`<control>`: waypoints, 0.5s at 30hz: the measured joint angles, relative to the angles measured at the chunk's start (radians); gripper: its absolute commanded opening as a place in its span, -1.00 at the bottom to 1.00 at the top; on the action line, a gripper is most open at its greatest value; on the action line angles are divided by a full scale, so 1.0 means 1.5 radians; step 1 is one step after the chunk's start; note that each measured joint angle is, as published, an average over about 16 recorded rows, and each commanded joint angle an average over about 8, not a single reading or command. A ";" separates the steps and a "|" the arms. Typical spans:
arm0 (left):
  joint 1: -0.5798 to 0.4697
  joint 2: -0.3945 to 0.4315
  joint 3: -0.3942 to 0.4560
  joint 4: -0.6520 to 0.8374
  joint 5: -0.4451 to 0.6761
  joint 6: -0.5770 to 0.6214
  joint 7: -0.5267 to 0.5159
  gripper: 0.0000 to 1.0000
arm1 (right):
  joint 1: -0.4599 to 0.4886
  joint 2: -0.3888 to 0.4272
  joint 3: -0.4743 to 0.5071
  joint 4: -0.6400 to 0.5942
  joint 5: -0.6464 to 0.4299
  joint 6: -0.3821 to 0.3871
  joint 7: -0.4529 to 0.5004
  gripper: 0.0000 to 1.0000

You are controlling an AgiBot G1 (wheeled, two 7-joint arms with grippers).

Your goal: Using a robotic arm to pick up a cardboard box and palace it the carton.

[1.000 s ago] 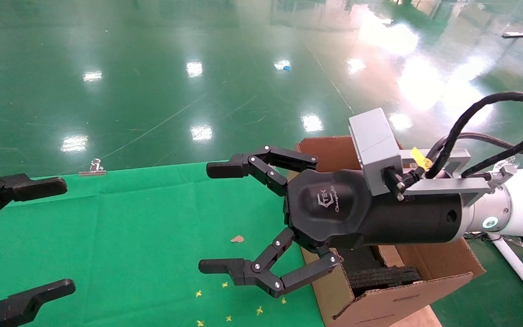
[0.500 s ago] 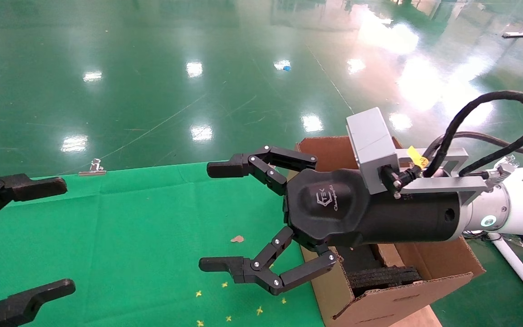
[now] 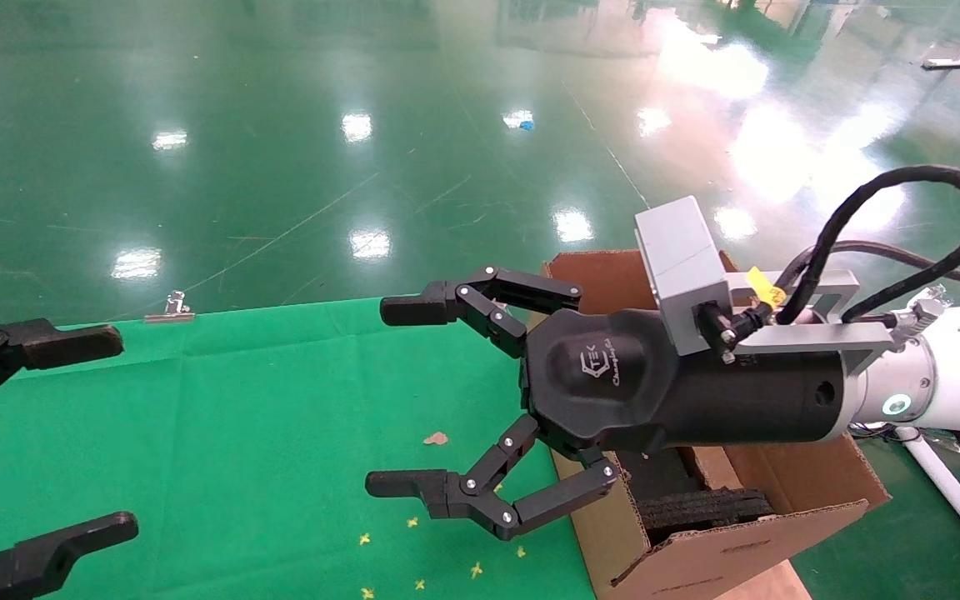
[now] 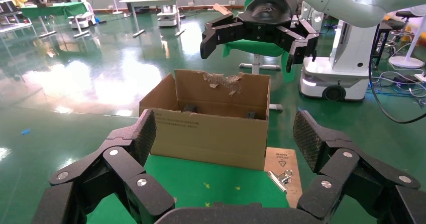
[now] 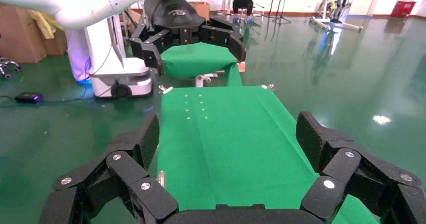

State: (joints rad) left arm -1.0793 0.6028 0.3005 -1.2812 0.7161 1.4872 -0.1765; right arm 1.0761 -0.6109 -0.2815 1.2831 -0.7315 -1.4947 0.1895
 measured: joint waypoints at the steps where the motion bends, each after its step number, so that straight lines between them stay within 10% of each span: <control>1: 0.000 0.000 0.000 0.000 0.000 0.000 0.000 1.00 | 0.000 0.000 0.000 0.000 0.000 0.000 0.000 1.00; 15: 0.000 0.000 0.000 0.000 0.000 0.000 0.000 1.00 | 0.001 0.000 -0.001 -0.001 -0.001 0.000 0.000 1.00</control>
State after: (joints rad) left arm -1.0794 0.6028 0.3005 -1.2812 0.7161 1.4872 -0.1765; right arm 1.0769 -0.6109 -0.2826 1.2822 -0.7323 -1.4942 0.1898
